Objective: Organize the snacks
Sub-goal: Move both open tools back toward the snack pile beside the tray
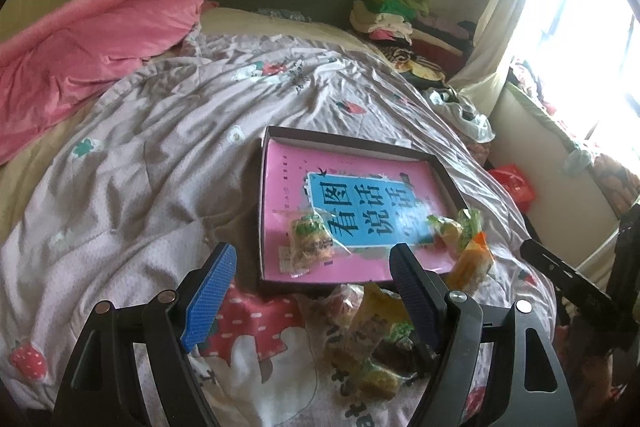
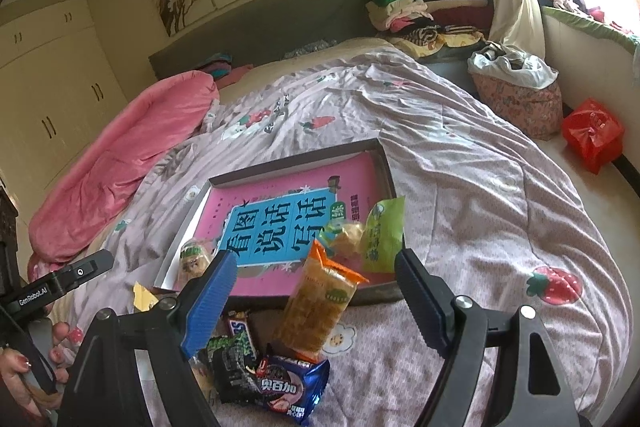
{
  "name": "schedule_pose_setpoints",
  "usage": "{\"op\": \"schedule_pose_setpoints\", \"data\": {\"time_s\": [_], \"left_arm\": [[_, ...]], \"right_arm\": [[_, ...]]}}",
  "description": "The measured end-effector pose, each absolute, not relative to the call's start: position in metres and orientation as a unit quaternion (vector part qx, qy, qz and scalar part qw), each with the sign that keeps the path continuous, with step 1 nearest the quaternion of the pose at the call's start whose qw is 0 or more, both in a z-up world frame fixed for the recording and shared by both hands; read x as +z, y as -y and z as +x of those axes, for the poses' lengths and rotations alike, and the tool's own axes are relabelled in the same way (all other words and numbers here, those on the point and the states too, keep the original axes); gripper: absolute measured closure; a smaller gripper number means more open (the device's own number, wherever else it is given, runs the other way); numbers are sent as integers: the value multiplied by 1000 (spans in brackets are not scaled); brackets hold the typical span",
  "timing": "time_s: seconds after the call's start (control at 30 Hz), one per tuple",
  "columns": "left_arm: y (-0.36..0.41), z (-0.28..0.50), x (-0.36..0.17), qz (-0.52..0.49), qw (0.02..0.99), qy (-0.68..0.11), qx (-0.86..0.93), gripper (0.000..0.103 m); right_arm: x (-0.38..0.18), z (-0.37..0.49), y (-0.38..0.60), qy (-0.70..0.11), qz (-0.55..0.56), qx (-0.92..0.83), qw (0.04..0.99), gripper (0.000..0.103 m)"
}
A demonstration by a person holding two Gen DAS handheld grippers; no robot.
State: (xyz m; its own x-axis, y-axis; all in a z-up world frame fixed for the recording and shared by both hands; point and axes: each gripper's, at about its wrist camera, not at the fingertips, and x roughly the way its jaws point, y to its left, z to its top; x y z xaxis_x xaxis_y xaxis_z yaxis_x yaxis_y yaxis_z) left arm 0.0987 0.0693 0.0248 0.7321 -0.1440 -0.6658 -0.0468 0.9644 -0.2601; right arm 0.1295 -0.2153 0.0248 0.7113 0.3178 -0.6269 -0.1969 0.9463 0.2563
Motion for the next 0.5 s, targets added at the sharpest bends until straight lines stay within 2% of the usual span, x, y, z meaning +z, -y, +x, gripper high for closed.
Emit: {"op": "schedule_pose_setpoints", "data": {"time_s": [0.5], "left_arm": [[-61,82,13,-123,915,-381,-48,23]], "right_arm": [[5,118,211,-377,91,147,910,22]]}}
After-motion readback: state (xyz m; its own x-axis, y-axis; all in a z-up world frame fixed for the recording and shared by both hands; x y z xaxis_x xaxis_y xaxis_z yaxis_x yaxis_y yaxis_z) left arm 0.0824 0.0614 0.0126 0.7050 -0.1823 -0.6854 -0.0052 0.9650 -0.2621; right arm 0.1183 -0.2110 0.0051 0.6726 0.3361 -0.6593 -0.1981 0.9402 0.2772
